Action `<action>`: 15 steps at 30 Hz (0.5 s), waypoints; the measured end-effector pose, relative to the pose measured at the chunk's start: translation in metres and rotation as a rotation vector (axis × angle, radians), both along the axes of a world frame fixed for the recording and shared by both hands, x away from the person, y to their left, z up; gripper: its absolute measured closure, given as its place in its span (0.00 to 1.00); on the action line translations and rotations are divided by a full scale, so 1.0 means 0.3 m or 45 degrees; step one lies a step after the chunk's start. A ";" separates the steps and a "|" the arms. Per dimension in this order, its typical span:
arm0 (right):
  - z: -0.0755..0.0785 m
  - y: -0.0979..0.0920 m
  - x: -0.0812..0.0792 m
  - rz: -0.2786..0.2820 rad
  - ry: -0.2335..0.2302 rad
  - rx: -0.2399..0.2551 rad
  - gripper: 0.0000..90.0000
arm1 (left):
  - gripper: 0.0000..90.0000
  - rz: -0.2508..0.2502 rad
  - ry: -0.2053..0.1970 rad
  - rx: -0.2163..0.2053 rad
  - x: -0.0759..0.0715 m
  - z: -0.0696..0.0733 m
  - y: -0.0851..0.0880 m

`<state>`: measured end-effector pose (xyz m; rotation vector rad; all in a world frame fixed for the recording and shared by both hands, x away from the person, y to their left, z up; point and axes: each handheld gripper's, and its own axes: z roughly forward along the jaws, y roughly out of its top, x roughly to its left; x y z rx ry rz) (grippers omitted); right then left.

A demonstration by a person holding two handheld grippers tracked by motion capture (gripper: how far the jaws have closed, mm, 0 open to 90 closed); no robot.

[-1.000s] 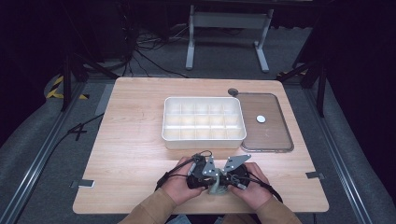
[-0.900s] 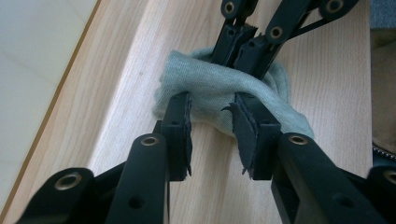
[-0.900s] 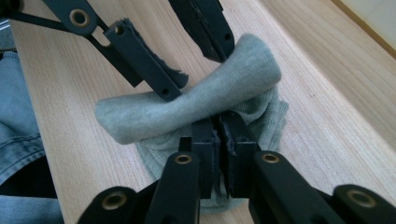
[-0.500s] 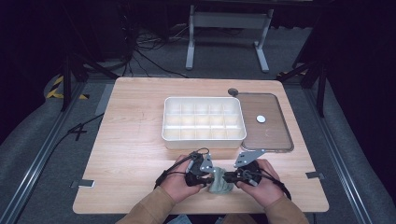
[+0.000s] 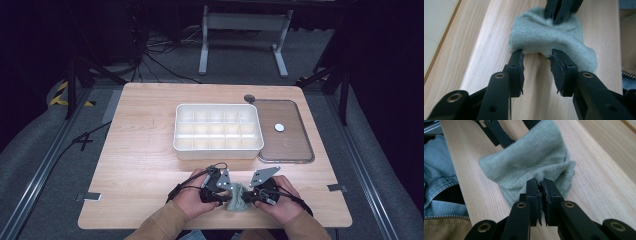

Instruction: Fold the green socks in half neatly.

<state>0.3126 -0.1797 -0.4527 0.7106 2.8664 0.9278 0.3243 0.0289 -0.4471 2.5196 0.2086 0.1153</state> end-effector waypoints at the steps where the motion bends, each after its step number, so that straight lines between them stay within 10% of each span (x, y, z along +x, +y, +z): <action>1: 0.000 0.000 0.000 0.000 0.000 0.000 0.94 | 0.68 0.000 0.000 0.000 0.000 0.000 0.000; 15: -0.010 0.012 -0.007 -0.045 0.016 0.007 0.93 | 0.66 -0.068 -0.074 -0.026 -0.016 0.020 -0.060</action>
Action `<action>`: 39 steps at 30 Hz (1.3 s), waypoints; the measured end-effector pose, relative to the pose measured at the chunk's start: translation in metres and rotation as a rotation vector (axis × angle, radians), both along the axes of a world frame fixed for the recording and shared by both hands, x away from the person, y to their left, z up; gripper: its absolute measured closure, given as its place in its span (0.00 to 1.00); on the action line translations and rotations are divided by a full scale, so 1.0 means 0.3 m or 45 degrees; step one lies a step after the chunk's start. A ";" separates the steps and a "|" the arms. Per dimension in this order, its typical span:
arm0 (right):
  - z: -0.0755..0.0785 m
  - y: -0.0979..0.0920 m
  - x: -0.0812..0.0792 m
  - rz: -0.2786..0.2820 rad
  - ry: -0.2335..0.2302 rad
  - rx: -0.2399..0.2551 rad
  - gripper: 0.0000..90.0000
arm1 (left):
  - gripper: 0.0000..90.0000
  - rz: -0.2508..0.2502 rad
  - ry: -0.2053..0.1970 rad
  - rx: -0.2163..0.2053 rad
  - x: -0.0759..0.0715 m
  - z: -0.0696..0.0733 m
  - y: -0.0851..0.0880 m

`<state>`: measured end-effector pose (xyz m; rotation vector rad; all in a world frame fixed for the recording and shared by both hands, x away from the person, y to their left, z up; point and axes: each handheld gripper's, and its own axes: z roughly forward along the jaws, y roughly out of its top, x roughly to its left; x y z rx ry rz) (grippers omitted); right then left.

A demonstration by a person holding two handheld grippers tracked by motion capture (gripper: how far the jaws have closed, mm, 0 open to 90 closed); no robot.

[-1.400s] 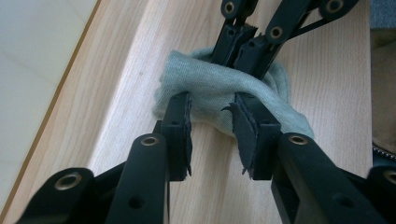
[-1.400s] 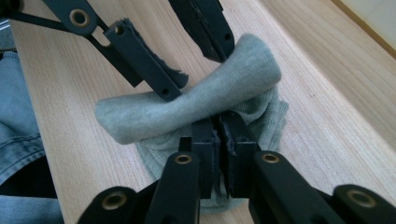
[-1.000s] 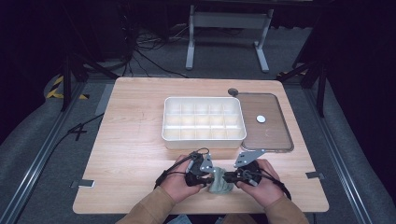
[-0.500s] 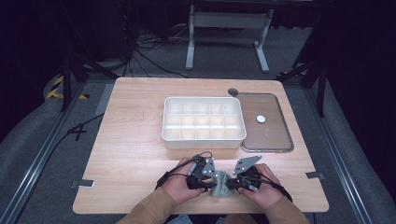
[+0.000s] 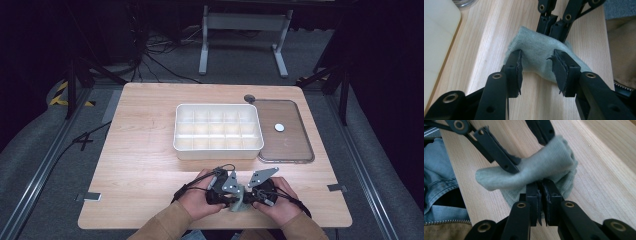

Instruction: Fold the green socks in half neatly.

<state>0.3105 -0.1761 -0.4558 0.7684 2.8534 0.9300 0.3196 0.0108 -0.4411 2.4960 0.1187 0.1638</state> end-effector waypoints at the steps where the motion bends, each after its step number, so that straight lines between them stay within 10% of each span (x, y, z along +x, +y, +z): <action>1: -0.002 0.001 0.001 0.004 -0.003 0.007 0.94 | 0.66 -0.004 -0.014 0.008 0.001 0.001 -0.005; 22: 0.024 -0.108 0.004 -0.079 -0.078 0.182 0.85 | 0.68 0.093 0.031 0.021 0.035 0.010 -0.002; 39: -0.036 -0.095 0.000 -0.062 0.007 0.103 0.94 | 0.57 -0.011 -0.017 -0.024 0.013 -0.023 -0.041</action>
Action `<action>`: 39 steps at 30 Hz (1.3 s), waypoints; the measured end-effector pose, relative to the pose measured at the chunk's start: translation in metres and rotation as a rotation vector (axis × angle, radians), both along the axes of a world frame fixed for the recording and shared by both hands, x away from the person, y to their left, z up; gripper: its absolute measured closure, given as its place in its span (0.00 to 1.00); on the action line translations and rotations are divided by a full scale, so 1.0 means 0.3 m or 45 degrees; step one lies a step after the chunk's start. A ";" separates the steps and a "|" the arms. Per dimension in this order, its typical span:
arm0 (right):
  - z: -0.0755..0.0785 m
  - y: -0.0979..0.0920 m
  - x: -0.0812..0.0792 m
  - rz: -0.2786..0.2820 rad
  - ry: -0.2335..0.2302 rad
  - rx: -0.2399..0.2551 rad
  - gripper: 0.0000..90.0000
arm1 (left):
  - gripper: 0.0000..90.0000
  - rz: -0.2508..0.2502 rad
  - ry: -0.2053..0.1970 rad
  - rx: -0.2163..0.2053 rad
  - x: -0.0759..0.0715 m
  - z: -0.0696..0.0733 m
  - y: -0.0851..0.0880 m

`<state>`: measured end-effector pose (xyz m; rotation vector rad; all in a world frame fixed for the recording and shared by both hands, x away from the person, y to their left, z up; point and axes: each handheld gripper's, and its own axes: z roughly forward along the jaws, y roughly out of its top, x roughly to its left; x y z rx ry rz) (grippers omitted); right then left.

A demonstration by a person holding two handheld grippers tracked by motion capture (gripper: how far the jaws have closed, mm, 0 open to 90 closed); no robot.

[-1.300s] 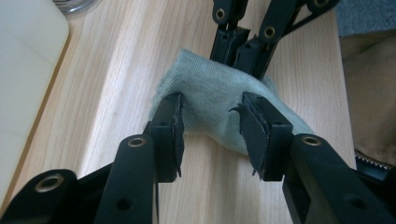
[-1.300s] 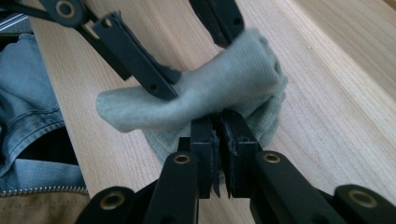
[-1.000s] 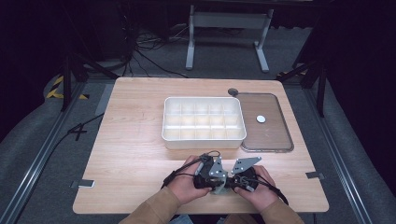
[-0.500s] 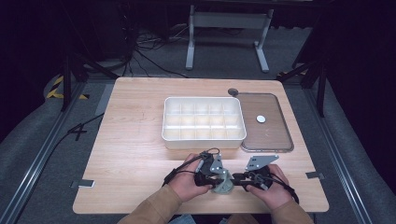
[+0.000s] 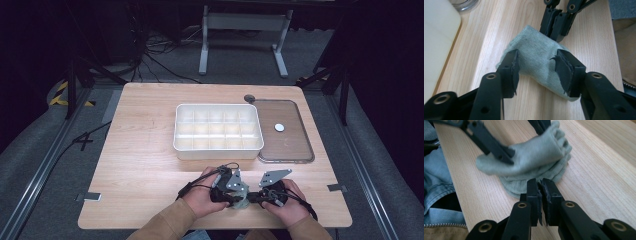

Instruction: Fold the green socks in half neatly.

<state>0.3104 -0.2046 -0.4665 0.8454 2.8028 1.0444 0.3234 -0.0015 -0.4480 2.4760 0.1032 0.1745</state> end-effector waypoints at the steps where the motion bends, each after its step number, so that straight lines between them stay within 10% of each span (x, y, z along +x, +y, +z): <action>1: 0.000 0.000 0.000 0.000 0.000 0.000 0.93 | 0.56 -0.006 -0.006 -0.003 -0.001 -0.004 -0.007; 12: 0.022 -0.021 -0.001 -0.014 0.021 -0.022 0.83 | 0.55 0.042 0.013 0.019 -0.006 -0.007 -0.021; 23: 0.095 -0.029 -0.001 -0.207 -0.083 0.208 0.65 | 0.54 0.055 -0.013 0.033 -0.011 -0.005 -0.020; 39: 0.031 0.020 0.039 -0.199 0.017 0.080 0.55 | 0.44 0.130 0.049 0.021 -0.030 -0.008 0.046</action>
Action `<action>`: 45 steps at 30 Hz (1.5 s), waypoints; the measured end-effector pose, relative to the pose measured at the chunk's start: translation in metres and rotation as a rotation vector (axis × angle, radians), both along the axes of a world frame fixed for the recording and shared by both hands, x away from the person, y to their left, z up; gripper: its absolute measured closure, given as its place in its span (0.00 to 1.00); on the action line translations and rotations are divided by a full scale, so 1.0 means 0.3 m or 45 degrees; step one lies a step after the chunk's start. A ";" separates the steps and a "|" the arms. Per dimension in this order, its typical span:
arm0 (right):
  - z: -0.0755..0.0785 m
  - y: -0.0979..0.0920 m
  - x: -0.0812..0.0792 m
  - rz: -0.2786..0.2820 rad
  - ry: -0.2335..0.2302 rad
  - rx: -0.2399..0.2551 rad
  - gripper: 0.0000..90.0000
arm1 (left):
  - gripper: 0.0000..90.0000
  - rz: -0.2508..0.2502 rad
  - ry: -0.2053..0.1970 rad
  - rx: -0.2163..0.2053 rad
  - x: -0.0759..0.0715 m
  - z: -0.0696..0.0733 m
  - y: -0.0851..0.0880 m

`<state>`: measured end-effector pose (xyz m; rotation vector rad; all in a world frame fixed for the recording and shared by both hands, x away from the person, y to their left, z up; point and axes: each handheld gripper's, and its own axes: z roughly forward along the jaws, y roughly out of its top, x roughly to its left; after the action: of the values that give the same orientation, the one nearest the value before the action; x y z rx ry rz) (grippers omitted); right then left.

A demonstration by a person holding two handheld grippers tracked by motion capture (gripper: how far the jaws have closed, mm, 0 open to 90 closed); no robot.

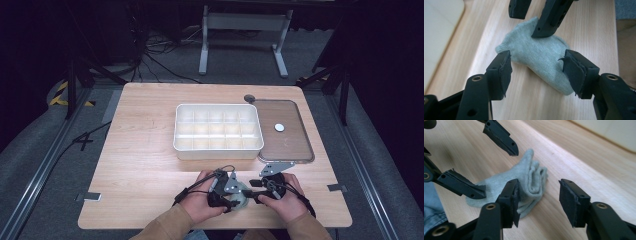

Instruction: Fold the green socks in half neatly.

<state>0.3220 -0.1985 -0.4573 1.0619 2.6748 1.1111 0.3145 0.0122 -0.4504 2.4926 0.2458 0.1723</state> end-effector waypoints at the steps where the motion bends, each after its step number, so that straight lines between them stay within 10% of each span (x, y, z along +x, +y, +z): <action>1: -0.003 0.004 0.003 0.005 0.006 -0.001 0.55 | 0.44 -0.005 -0.007 -0.001 -0.002 -0.003 -0.002; 20: 0.004 0.060 0.035 0.048 0.041 0.041 0.55 | 0.43 0.044 -0.009 -0.035 -0.010 -0.018 0.015; 33: -0.031 0.066 0.055 0.003 0.184 0.092 0.53 | 0.42 0.098 -0.013 0.090 -0.004 -0.009 0.065; 45: -0.043 0.065 0.058 0.002 0.278 0.193 0.75 | 0.42 0.127 -0.028 0.108 0.000 0.001 0.084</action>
<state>0.3396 -0.1790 -0.4702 1.2757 2.7908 1.2856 0.3144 0.0375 -0.4503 2.5620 0.3605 0.2562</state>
